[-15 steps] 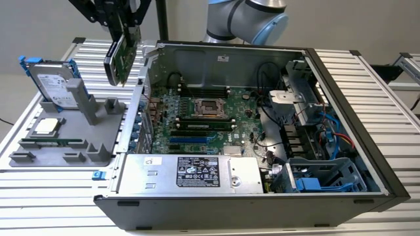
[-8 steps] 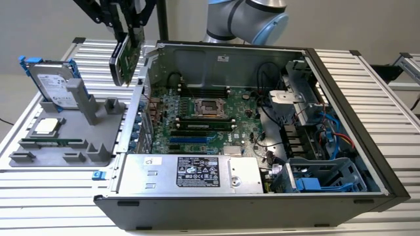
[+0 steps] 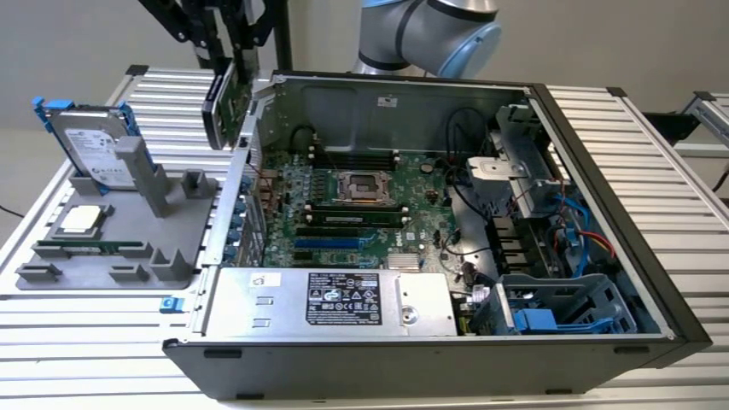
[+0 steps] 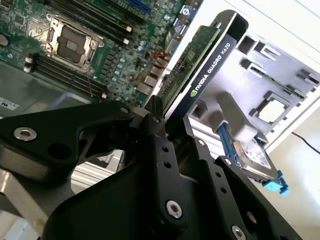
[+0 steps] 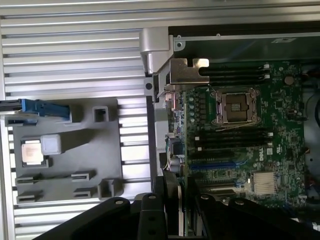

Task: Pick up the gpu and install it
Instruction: 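Pick up the gpu and move the gpu toward the slot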

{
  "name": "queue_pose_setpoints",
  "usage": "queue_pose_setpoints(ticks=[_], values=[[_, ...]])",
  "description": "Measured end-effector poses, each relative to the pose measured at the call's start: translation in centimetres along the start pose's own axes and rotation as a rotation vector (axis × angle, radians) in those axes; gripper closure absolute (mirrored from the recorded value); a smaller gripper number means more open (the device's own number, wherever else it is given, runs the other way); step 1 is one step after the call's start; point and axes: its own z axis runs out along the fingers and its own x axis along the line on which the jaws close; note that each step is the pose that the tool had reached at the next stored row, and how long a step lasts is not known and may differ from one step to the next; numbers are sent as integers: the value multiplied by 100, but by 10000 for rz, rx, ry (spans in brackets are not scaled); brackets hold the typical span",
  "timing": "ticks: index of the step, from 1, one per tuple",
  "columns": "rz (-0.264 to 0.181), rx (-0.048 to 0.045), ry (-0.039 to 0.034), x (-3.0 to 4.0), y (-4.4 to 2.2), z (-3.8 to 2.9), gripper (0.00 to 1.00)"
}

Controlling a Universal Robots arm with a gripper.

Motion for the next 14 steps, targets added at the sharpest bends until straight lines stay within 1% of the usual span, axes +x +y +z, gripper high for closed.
queue_pose_setpoints(ticks=[14], values=[[0,10,-1,-150,43,28,100]])
